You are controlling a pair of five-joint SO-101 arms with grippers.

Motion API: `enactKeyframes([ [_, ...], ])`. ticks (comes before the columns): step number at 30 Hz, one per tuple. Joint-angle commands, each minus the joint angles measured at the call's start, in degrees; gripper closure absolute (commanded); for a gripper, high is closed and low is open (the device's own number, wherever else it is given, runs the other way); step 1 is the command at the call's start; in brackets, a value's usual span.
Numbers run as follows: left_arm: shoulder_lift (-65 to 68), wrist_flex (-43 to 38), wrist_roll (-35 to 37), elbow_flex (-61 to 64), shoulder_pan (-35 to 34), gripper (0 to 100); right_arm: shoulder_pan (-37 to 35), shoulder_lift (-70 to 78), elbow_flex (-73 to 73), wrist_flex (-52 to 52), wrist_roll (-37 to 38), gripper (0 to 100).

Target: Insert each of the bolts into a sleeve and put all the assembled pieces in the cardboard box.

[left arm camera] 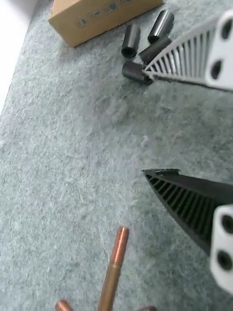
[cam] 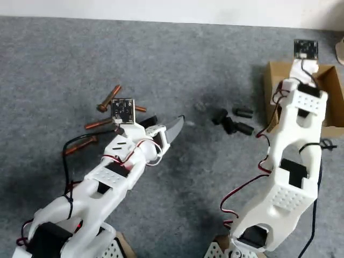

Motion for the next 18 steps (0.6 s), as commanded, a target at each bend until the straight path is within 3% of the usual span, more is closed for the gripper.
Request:
enactKeyframes([
  [1,-1.9,0.0,-0.1,-2.8,-1.3,73,-2.3,-1.4,-8.6,7.7,-2.3,85.4],
  [9,-1.9,0.0,-0.1,-2.9,-1.4,73,-7.1,-1.3,-17.4,20.4,-8.9,85.4],
  [18,-2.0,0.0,-0.1,-2.9,-1.9,73,-13.4,-1.1,-17.1,21.6,-24.1,85.4],
])
